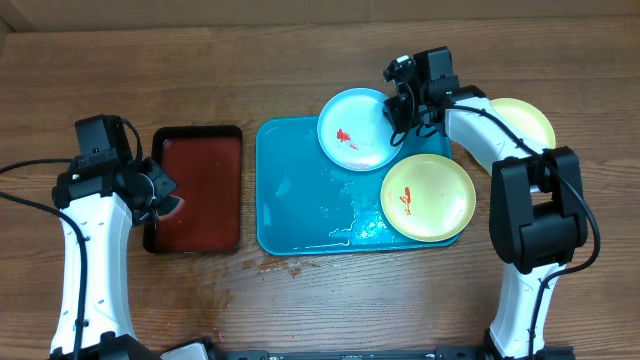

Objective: Clean dirty plates on tray and stack at the side
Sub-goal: 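Move the right gripper to the white plate rim and grasp it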

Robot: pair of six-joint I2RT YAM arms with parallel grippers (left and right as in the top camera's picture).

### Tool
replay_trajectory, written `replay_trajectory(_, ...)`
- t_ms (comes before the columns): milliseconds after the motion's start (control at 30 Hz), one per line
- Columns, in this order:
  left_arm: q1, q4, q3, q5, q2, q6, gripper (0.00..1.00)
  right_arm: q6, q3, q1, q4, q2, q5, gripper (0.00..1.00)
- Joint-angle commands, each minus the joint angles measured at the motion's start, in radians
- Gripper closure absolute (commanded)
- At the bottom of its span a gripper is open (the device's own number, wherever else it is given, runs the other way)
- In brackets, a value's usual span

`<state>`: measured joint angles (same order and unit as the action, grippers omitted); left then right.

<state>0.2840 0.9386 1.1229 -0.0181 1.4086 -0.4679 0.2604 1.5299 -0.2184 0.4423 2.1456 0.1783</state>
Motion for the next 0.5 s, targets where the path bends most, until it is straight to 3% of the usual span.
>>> replay_trajectory(0, 0.005, -0.005, 0.009, 0.013, 0.005, 0.008, 0.96, 0.030, 0.008, 0.001, -0.010, 0.011, -0.021, 0.57)
replay_trajectory(467, 0.005, -0.006, 0.009, 0.013, 0.005, 0.008, 0.96, 0.031, 0.008, -0.002, -0.022, 0.028, -0.020, 0.55)
